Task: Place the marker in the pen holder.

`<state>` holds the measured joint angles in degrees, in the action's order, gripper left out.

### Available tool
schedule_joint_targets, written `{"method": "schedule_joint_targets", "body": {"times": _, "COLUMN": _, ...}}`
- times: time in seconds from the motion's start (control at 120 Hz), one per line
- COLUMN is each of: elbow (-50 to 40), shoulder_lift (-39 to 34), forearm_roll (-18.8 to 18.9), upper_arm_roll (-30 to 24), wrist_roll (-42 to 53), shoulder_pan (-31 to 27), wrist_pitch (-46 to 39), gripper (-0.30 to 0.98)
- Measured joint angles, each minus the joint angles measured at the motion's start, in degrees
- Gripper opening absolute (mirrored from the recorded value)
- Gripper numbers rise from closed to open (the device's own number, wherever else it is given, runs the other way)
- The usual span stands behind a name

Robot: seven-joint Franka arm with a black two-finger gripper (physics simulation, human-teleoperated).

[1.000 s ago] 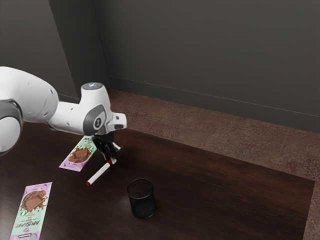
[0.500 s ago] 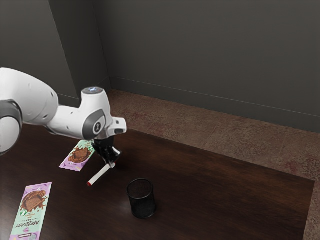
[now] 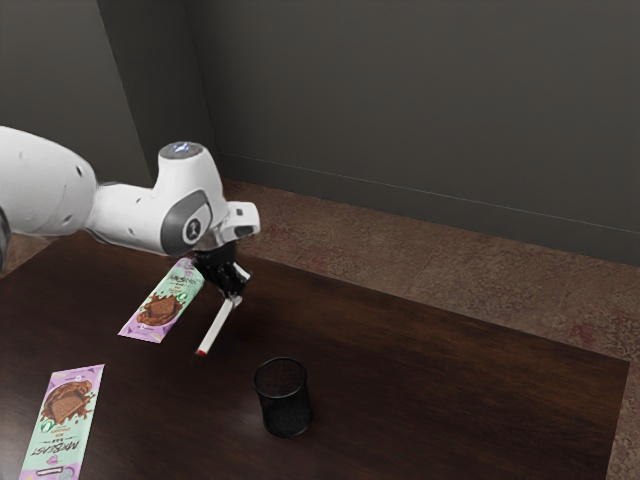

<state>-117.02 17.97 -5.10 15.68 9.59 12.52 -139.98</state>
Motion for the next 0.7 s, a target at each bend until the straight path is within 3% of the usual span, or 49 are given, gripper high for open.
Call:
{"method": "schedule_joint_targets", "body": {"times": 0.358, "elbow": -6.21, "shoulder_lift": -21.39, "forearm_roll": 0.49, "upper_arm_roll": -2.84, "wrist_roll": -2.75, "shoulder_pan": 3.04, "wrist_pitch": 6.75, "gripper": -0.09}}
{"method": "schedule_joint_targets", "body": {"times": 0.7, "elbow": -6.71, "shoulder_lift": -25.26, "forearm_roll": -6.68, "upper_arm_roll": -6.81, "wrist_roll": -7.21, "shoulder_pan": 6.75, "wrist_pitch": 16.38, "gripper": -0.08}}
